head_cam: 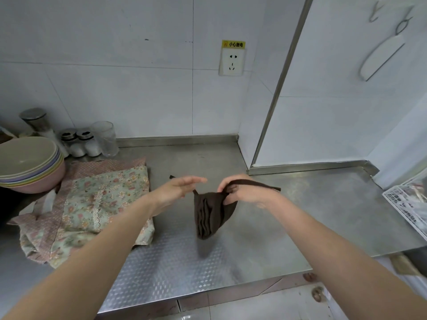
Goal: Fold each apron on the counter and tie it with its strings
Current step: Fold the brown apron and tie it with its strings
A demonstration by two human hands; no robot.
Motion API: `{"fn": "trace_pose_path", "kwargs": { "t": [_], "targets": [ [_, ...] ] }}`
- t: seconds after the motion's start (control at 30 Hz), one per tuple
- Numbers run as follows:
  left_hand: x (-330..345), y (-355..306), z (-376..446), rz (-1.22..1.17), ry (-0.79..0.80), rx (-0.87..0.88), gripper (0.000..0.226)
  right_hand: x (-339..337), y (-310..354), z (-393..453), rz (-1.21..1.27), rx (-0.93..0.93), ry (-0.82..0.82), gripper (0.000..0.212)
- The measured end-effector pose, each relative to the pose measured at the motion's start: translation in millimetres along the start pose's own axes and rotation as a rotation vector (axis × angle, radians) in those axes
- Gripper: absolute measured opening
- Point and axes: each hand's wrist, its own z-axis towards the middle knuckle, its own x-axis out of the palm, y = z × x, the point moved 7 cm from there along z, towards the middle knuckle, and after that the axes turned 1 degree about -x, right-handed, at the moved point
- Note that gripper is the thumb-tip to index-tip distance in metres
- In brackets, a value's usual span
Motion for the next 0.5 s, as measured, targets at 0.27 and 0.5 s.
{"fn": "trace_pose_path", "kwargs": {
  "t": [0.27, 0.5],
  "targets": [
    [14, 9, 12, -0.318, -0.246, -0.006, 0.027, -4, -4, 5, 0.448, 0.050, -0.096, 0.032],
    [22, 58, 21, -0.041, -0.157, -0.273, 0.030, -5, -46, 0, 0.453, 0.222, -0.461, 0.032]
  ]
}}
